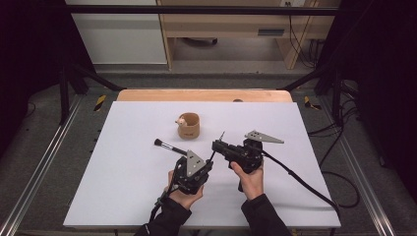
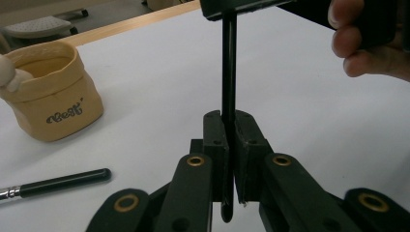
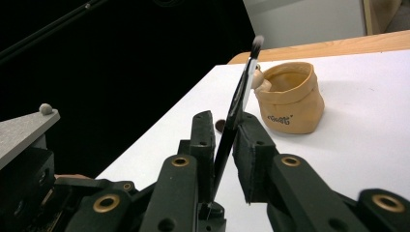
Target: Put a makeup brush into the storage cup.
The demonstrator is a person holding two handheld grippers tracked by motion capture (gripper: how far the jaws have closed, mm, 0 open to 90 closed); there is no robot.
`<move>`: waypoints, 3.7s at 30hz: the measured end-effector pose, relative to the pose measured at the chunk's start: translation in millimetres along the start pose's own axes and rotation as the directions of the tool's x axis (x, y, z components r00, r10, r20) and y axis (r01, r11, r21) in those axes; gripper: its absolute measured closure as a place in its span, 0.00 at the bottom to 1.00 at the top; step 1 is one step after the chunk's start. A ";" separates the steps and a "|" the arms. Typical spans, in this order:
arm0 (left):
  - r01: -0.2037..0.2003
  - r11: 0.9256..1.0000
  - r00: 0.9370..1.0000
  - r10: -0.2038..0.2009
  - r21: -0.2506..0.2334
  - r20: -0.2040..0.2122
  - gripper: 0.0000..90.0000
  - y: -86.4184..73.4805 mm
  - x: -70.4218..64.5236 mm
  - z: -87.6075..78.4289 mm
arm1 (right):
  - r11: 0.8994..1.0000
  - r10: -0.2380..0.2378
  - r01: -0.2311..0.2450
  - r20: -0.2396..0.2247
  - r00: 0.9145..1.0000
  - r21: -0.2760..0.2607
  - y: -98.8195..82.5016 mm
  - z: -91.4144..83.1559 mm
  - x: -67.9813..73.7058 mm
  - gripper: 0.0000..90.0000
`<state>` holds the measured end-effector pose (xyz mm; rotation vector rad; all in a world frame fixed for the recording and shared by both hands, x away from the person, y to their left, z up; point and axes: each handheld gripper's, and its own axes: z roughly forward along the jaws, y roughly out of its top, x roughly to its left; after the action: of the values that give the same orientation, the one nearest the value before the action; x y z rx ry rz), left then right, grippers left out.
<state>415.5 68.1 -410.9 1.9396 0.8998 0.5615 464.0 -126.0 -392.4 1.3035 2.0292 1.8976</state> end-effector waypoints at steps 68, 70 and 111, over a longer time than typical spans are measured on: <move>0.019 0.999 1.000 -0.019 -0.049 0.004 0.94 21.5 8.2 -1.1 | 0.990 -0.140 0.140 -0.025 0.990 -0.025 0.6 -13.7 7.0 0.74; 0.020 0.998 1.000 -0.020 -0.053 -0.004 0.94 20.5 11.5 -2.7 | 0.988 -0.153 0.152 -0.014 0.988 -0.033 2.1 -15.9 7.2 0.70; 0.041 0.991 0.999 -0.042 -0.125 -0.005 0.94 38.9 93.6 -43.1 | 0.949 -0.314 0.301 0.187 0.931 0.099 4.1 -64.9 -24.0 0.06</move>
<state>459.5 150.9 -353.1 1.8034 0.8864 0.5876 444.2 -192.0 -385.2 1.0619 2.0663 1.5102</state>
